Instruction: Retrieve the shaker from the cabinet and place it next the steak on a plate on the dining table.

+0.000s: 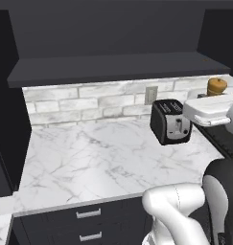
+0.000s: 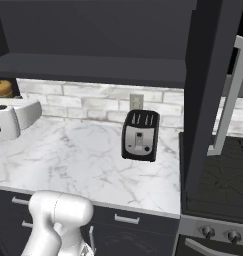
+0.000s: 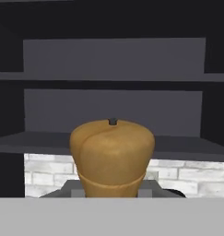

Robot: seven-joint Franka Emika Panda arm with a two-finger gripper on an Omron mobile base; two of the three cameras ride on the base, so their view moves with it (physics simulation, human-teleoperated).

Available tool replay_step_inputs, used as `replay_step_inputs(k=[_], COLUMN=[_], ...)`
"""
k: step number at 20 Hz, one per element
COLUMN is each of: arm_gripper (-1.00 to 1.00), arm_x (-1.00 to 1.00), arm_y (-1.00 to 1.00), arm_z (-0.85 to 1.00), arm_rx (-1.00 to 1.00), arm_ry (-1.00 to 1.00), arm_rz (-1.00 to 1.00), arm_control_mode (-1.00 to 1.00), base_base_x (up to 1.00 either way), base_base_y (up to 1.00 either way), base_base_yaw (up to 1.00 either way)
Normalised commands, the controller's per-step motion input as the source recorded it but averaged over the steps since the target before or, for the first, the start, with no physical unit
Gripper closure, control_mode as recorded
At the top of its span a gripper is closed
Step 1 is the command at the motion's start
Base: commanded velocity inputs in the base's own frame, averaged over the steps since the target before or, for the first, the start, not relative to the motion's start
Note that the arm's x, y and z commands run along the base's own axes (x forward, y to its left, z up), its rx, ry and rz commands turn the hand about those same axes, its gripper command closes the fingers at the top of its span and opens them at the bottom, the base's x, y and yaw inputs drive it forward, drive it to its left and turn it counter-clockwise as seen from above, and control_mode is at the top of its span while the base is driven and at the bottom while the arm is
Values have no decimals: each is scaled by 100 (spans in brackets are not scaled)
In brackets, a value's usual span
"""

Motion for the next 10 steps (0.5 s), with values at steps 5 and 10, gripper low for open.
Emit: replay_step_inputs(k=[5,10], arm_gripper=[100,100], arm_x=[-98,-20], arm_y=[0,0], arm_z=[-2,0], arm_rx=[0,0], arm_ry=[-1,-1], arm_rz=[0,0], arm_control_mode=[-100,100], base_base_x=[0,-80], base_base_y=[0,-1], base_base_yaw=[0,0])
